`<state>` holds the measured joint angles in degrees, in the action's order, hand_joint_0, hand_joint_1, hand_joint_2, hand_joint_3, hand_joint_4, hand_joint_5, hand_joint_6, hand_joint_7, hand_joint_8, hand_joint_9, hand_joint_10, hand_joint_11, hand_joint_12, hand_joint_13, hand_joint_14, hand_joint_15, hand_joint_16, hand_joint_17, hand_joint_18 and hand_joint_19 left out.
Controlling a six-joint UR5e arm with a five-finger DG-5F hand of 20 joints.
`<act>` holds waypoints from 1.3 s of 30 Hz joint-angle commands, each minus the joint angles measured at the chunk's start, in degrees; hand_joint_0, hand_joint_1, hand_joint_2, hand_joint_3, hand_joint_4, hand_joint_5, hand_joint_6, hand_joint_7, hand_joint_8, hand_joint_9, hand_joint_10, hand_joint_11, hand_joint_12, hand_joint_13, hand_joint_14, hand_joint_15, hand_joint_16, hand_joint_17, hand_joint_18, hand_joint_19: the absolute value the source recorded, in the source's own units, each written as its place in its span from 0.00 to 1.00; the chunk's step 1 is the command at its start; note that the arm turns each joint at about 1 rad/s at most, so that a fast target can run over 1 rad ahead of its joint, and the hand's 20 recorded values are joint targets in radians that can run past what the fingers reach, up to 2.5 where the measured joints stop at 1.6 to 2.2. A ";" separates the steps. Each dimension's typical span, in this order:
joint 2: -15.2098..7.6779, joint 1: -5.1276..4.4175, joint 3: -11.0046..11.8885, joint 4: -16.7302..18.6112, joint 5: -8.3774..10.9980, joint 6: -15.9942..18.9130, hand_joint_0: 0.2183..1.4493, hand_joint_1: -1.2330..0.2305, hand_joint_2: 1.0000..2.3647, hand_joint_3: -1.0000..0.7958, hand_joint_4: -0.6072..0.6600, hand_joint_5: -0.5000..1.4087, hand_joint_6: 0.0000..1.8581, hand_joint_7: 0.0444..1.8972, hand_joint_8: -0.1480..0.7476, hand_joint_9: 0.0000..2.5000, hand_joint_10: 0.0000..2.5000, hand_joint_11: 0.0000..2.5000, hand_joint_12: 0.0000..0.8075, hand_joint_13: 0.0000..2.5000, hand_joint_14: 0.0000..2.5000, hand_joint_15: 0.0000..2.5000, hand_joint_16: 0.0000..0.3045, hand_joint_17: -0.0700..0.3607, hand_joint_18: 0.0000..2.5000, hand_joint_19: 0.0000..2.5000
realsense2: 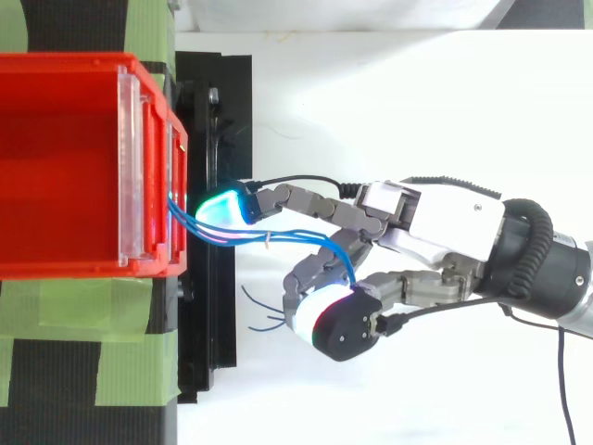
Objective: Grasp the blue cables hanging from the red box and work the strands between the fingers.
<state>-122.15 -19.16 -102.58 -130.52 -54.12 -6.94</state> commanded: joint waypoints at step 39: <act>0.07 -0.17 0.45 -0.09 -0.02 -0.26 0.37 0.53 0.00 0.00 0.76 0.25 0.01 0.40 0.64 0.51 1.00 1.00 0.77 0.60 1.00 0.66 0.28 0.61 0.65 0.27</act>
<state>-122.12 -19.31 -102.16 -130.46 -53.98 -7.14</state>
